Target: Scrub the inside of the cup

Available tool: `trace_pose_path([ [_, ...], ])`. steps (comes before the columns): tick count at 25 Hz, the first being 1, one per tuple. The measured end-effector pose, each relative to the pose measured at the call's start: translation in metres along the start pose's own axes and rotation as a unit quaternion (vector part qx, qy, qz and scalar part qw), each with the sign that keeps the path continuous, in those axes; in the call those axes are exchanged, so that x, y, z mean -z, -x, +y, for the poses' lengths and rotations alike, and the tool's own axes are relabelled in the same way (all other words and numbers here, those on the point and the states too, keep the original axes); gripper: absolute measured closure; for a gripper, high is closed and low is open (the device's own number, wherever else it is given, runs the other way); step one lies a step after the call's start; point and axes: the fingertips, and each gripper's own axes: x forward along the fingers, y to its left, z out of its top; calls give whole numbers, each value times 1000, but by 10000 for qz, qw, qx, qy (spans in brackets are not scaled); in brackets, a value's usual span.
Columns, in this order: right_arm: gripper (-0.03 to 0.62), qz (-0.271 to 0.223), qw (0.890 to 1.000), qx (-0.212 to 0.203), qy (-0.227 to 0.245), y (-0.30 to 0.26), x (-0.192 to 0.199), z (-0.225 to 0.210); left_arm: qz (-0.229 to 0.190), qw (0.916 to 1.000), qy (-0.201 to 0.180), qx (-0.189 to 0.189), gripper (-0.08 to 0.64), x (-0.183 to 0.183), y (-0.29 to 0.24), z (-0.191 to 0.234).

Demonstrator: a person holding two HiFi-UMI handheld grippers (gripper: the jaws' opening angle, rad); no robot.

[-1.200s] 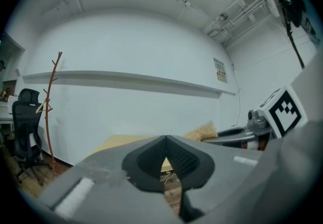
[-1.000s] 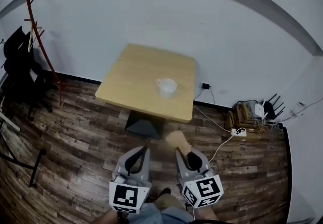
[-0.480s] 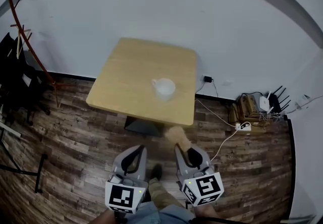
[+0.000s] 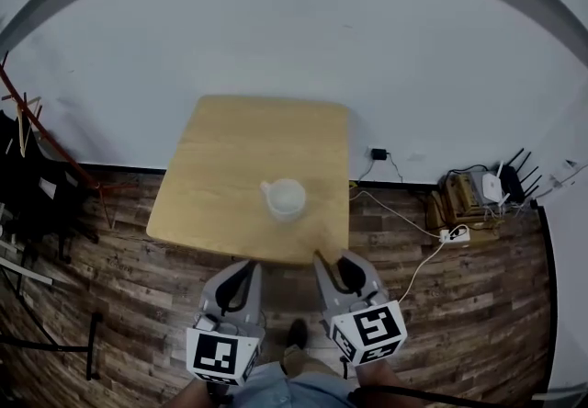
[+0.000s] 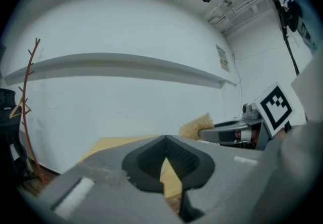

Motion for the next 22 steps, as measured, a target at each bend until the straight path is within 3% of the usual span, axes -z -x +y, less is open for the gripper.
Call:
trace_pose_path([
  [13,514,-134,9997,148,-119,-36,-17,-41,-60,9998,-178,68,540,-24,-53,16],
  [22,514,-29,9980,629,-104,-69,-21,-61,-22,9987,-223,457,540,-18,-98,48],
])
